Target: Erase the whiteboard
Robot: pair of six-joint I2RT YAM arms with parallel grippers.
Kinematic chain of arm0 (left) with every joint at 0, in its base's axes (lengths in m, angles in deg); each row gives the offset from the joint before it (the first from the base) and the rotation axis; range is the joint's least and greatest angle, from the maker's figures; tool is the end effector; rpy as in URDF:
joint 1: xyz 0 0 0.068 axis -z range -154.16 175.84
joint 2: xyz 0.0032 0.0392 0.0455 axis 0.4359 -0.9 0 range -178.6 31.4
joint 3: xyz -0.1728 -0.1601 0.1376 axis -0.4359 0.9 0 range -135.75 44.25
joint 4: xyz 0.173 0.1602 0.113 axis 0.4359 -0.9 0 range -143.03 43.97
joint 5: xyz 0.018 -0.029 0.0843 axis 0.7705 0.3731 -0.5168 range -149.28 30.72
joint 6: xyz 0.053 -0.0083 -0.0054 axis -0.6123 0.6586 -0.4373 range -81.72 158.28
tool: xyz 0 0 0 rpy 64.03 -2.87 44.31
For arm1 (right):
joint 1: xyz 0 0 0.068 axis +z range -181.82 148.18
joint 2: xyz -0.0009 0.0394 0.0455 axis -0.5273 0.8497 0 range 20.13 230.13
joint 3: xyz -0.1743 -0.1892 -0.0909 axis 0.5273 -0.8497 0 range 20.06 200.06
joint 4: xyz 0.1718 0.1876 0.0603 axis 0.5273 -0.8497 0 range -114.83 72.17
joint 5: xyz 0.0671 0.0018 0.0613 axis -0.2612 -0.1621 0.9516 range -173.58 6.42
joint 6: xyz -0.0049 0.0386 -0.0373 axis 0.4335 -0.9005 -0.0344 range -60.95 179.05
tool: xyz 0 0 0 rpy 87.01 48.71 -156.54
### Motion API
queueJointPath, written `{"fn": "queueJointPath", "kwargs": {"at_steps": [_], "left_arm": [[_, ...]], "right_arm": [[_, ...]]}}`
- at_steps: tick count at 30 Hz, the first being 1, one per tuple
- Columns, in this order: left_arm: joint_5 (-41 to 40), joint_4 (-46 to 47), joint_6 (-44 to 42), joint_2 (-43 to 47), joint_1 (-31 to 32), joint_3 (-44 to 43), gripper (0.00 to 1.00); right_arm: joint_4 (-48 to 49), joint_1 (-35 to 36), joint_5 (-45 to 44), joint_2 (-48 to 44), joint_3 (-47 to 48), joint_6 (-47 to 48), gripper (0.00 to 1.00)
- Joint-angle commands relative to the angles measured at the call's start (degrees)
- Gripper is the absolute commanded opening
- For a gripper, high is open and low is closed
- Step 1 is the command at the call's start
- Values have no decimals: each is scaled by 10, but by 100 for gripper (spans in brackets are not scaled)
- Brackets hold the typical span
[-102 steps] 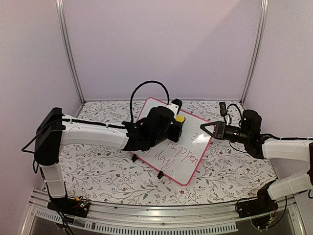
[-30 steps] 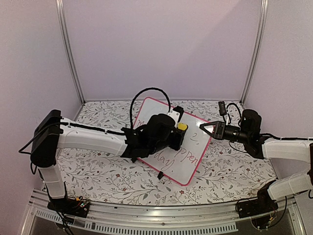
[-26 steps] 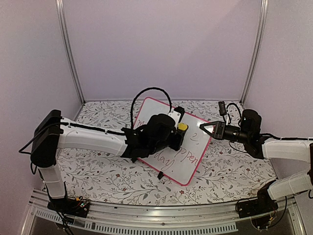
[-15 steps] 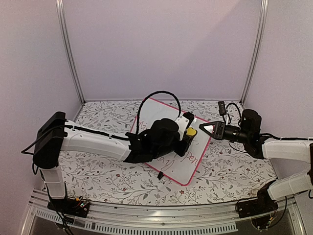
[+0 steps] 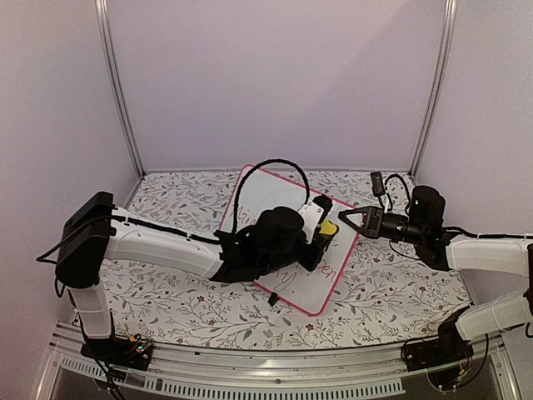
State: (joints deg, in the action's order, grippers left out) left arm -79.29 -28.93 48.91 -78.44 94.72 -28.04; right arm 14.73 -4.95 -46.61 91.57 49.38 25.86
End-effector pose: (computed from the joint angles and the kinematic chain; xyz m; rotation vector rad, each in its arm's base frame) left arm 0.1702 -0.4071 0.2225 0.7352 1.8076 -0.5975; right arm 0.2212 0.1362 0.2270 -0.4144 1.8499 1.3001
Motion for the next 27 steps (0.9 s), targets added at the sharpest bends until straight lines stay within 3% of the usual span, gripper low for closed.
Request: {"fn": "queueJointPath", "kwargs": {"at_steps": [1,7,16,20,27], "left_arm": [[-96,-57,62,9,-33,30,0],[-134,-70,100,54,-63,70,0],[-4,4,45,20,-41,48,0],[30,-36,9,-16,-21,-4,0],[66,-101,25,-39,-17,-44,0]], "right_arm": [[-65,34,72,12,-12,43,0],[-64,34,72,16,-11,42,0],[-66,35,72,20,-9,43,0],[-68,35,71,19,-8,44,0],[-67,35,72,22,-6,44,0]]}}
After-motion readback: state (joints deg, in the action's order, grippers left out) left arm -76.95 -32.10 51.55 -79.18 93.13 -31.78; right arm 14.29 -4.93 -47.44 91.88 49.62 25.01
